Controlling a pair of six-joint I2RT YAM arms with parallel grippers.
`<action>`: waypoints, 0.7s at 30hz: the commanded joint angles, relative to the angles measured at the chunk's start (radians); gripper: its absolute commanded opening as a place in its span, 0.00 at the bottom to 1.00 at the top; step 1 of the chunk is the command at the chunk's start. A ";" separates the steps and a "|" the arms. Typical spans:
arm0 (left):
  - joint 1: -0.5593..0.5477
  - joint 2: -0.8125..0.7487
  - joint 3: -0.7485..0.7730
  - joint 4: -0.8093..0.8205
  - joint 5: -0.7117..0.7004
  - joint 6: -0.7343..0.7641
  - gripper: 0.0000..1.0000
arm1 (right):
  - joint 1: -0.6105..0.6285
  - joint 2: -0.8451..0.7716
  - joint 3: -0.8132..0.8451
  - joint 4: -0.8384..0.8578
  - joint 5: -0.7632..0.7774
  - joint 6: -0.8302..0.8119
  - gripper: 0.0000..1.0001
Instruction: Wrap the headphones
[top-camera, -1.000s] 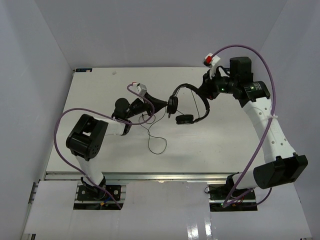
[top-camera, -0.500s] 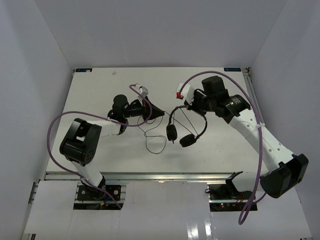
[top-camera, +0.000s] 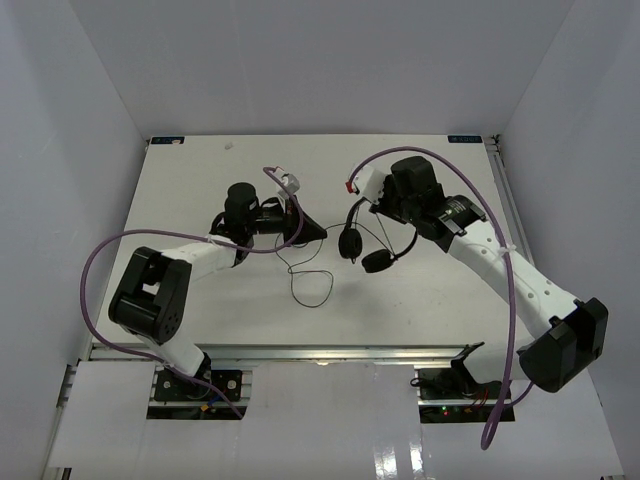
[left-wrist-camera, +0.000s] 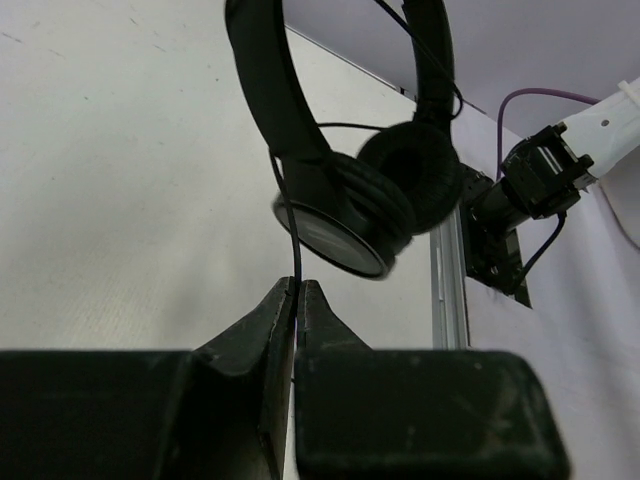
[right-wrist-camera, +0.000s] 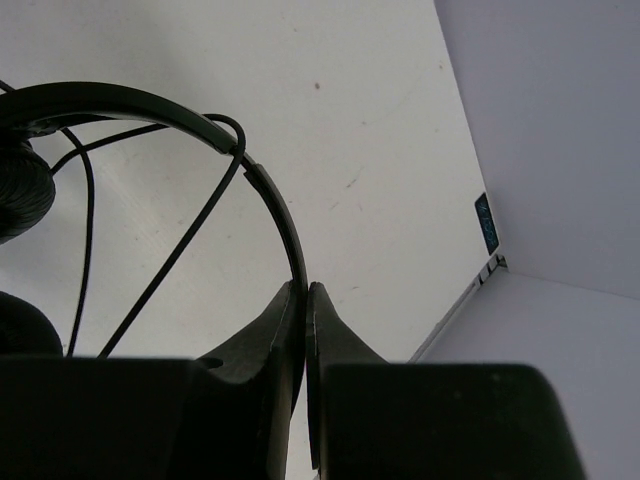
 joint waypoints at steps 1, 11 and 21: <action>0.006 -0.016 0.075 -0.046 0.090 -0.093 0.15 | 0.045 0.004 -0.022 0.160 0.179 0.029 0.08; 0.006 0.061 0.138 0.294 0.167 -0.578 0.14 | 0.112 0.039 -0.095 0.354 0.363 0.047 0.08; 0.006 0.098 0.060 0.565 0.132 -0.871 0.16 | 0.112 0.117 -0.004 0.367 0.388 0.141 0.08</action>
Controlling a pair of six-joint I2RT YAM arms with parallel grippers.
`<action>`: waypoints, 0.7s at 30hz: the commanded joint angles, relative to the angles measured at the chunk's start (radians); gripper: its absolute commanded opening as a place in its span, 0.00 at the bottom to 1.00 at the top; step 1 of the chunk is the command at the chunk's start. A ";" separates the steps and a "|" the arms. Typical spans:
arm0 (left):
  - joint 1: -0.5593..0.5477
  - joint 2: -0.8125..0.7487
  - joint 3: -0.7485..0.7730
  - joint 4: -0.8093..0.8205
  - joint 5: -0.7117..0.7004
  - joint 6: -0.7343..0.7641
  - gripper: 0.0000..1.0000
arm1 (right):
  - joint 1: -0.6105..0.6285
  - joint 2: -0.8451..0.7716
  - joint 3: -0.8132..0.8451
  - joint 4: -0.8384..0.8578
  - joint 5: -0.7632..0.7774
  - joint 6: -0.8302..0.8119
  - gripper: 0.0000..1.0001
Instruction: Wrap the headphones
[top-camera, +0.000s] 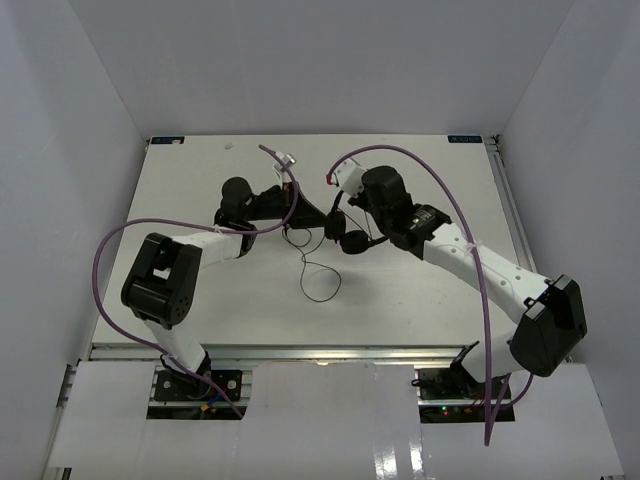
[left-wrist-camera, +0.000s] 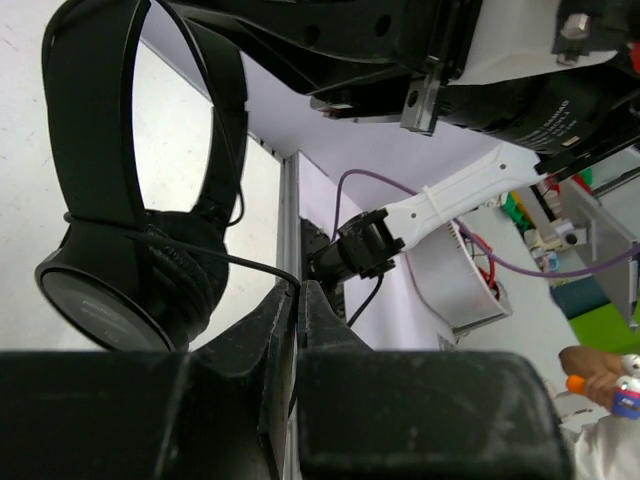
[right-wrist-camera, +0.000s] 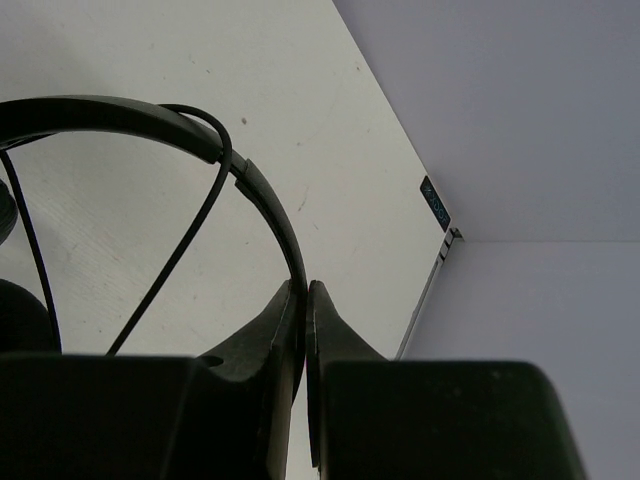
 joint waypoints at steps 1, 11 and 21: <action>-0.002 -0.018 -0.036 0.173 -0.001 -0.159 0.16 | -0.005 0.038 0.084 0.062 0.066 0.066 0.08; -0.016 -0.025 -0.083 0.154 -0.115 -0.113 0.23 | -0.021 0.120 0.202 -0.006 0.028 0.159 0.08; -0.040 -0.048 -0.120 0.141 -0.281 -0.077 0.29 | -0.054 0.190 0.271 -0.038 -0.035 0.353 0.08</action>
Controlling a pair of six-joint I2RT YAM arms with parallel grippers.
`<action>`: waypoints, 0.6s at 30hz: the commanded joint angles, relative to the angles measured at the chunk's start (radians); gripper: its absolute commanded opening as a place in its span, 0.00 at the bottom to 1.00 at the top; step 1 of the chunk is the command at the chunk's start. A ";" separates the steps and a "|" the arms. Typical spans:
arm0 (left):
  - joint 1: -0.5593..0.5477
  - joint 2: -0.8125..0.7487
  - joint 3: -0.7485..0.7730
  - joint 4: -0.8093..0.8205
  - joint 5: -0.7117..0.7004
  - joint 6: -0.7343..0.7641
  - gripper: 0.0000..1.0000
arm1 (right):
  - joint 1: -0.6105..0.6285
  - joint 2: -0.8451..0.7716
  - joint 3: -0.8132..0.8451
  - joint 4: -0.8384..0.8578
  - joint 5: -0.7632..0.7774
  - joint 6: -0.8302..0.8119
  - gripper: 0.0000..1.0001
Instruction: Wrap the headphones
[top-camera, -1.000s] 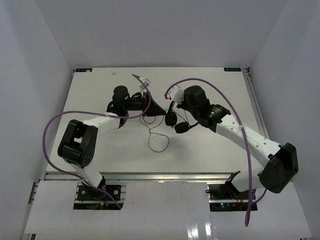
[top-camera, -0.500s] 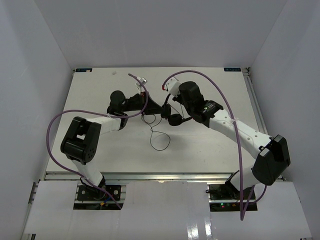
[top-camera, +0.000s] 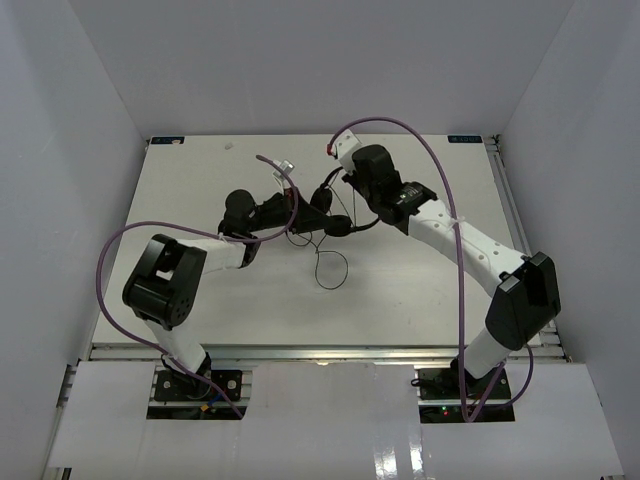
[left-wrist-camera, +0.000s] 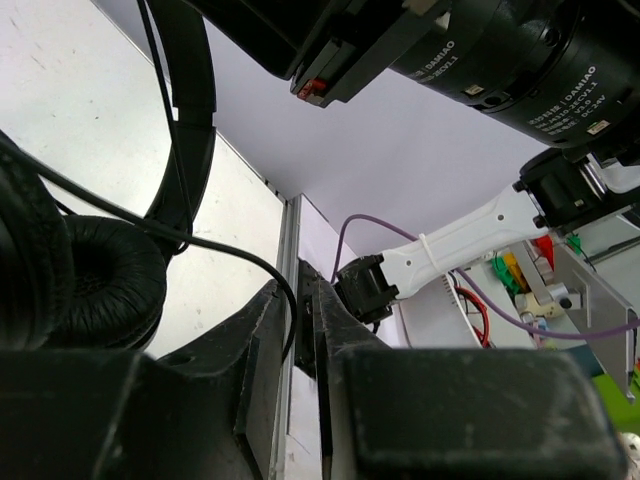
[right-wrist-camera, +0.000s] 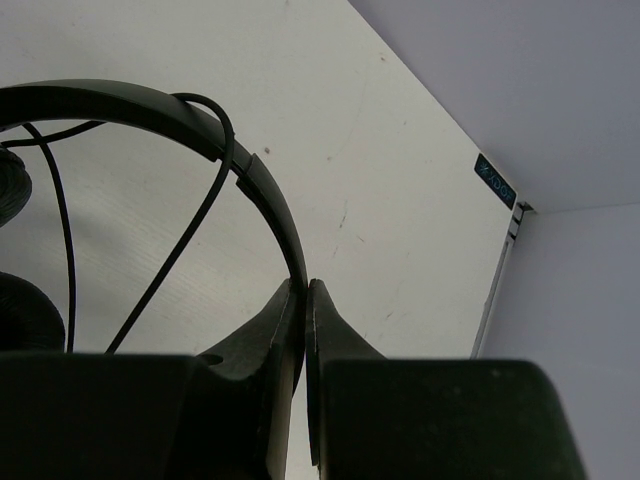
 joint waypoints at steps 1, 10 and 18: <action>-0.010 -0.048 -0.023 0.009 -0.109 0.031 0.29 | -0.015 0.012 0.067 0.028 -0.024 0.139 0.08; -0.064 -0.023 0.006 -0.003 -0.155 0.031 0.29 | -0.052 0.066 0.120 0.030 -0.084 0.218 0.08; -0.113 -0.003 0.070 -0.089 -0.189 0.052 0.29 | -0.053 0.098 0.142 0.030 -0.111 0.245 0.08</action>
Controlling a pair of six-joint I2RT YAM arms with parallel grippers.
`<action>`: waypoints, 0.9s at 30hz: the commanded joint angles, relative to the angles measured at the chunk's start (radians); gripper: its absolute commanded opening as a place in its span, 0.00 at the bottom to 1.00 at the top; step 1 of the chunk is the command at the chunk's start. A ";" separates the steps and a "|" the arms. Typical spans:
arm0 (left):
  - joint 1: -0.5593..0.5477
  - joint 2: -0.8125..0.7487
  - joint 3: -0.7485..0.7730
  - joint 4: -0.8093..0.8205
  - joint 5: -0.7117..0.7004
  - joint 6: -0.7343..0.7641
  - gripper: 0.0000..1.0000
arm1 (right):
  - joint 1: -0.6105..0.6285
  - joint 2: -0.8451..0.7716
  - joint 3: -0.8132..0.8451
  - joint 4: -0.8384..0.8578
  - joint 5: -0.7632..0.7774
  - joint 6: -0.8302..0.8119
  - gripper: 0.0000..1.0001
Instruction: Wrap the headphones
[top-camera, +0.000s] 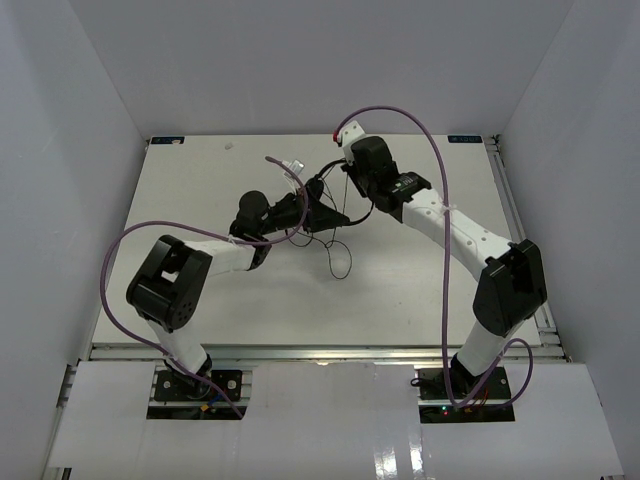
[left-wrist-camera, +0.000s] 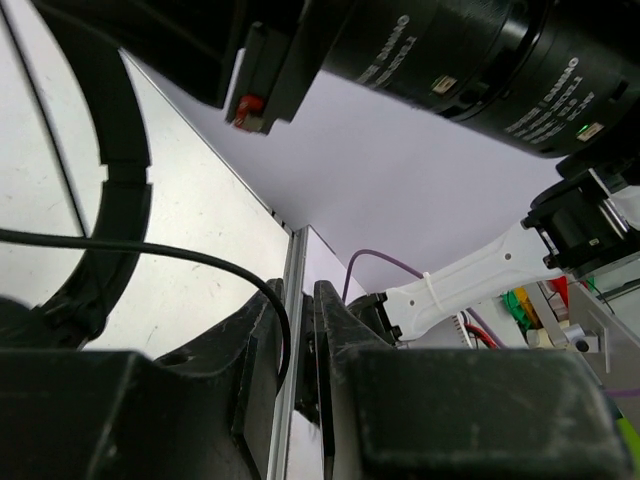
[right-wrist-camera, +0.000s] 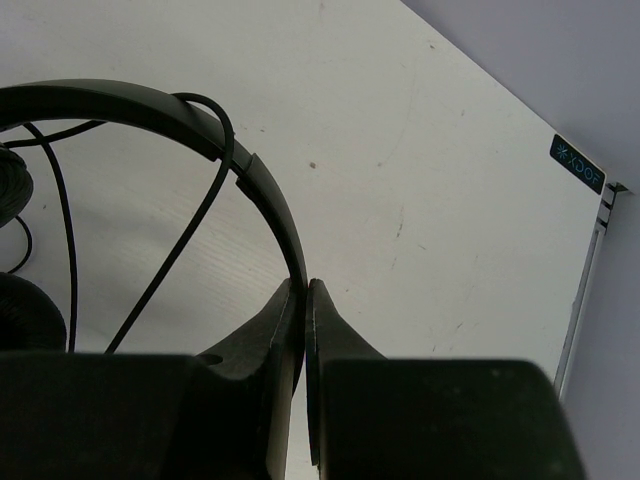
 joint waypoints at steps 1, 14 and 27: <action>-0.029 -0.002 0.048 -0.039 -0.029 0.022 0.30 | -0.006 0.001 0.062 0.048 -0.024 0.056 0.08; -0.115 0.008 -0.097 0.050 -0.047 0.061 0.36 | -0.118 -0.009 0.160 -0.013 -0.172 0.135 0.08; -0.232 0.076 -0.171 0.126 -0.069 0.191 0.38 | -0.282 0.007 0.265 -0.106 -0.428 0.355 0.08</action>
